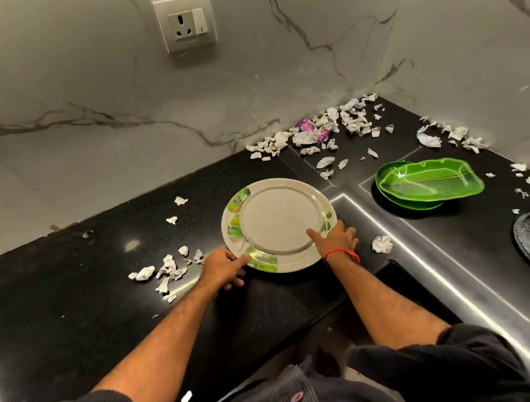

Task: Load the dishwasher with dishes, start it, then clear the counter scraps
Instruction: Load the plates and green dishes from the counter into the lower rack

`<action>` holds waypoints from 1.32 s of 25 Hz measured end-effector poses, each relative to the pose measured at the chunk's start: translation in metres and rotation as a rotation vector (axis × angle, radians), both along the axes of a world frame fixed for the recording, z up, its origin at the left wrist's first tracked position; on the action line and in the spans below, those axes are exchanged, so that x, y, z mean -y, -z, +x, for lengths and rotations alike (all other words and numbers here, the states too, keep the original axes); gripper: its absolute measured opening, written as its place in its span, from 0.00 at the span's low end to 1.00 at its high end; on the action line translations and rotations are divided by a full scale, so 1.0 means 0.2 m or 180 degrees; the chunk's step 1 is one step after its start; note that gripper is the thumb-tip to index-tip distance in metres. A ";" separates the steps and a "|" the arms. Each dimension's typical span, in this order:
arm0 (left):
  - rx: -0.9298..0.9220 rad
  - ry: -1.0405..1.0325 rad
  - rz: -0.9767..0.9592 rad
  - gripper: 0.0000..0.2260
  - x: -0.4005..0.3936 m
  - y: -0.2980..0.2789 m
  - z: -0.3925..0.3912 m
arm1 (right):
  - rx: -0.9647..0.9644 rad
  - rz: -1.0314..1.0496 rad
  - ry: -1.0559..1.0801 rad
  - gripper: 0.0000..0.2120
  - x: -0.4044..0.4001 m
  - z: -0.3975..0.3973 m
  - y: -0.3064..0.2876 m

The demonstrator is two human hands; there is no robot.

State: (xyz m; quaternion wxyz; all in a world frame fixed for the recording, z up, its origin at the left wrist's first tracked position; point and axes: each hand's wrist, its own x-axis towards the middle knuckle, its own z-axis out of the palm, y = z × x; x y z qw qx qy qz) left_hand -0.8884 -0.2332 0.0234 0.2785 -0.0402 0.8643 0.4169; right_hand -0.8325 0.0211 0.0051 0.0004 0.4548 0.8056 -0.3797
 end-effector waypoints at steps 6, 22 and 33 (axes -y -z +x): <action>-0.0343 0.0100 -0.0208 0.12 0.05 -0.11 0.01 | 0.0114 0.0216 0.0048 0.28 0.00 0.00 -0.03; -0.0275 0.0857 0.1264 0.15 -0.29 -0.20 0.41 | -0.2288 -0.0308 0.1981 0.17 0.04 0.94 -0.15; -0.0411 0.2966 0.1058 0.14 -0.77 -0.04 1.44 | -0.2865 -0.0820 0.3818 0.12 0.40 2.44 0.06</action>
